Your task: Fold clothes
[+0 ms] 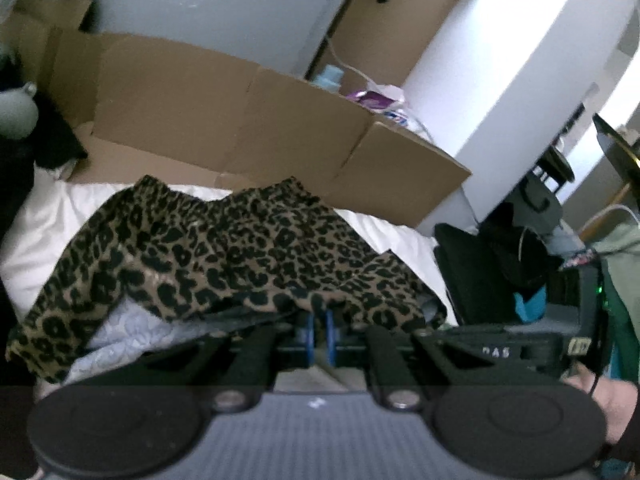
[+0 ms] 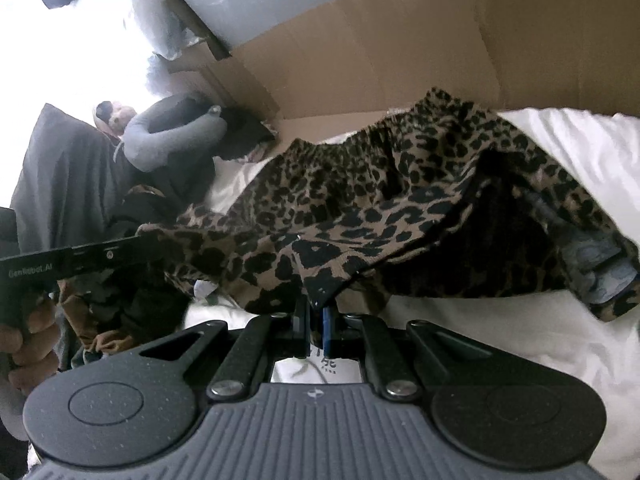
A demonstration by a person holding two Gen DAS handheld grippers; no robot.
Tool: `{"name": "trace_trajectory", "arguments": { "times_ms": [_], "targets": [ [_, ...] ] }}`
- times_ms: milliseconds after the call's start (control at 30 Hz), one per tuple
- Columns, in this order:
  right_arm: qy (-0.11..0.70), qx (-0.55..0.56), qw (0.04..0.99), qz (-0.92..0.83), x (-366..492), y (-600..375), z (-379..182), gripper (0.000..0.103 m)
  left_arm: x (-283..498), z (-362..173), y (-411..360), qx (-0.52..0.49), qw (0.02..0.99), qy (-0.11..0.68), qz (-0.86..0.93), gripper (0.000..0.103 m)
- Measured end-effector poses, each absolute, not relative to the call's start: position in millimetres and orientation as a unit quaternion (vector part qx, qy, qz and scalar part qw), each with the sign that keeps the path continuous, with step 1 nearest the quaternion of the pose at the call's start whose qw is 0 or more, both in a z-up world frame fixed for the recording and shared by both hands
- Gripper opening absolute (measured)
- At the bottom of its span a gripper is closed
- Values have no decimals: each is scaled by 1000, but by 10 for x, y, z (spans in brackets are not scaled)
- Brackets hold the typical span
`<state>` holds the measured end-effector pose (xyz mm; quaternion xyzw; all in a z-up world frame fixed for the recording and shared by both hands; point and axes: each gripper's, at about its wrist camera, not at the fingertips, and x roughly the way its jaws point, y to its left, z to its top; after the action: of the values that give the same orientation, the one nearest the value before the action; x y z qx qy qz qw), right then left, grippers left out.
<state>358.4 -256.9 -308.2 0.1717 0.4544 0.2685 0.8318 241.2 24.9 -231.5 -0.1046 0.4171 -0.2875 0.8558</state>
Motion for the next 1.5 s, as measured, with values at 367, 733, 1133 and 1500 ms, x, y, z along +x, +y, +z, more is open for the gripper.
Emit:
{"name": "trace_trajectory", "arguments": {
  "times_ms": [367,733,1133,1500],
  "targets": [
    [473,170,824,262,3217,-2645,-2971,3,2020,-2317,224,-32,836,447,-316,6],
    [529,147,790,273,2766,-2542,-3305,2,1644,-2884,231,26,802,505,-318,6],
    [581,133,752,280,2708,-2547,-3553,1,1544,-3291,267,62,759,571,-306,9],
    [531,146,807,213,2913,-3157,-3391,17,1728,-3081,203,-8,761,571,-308,12]
  ]
}}
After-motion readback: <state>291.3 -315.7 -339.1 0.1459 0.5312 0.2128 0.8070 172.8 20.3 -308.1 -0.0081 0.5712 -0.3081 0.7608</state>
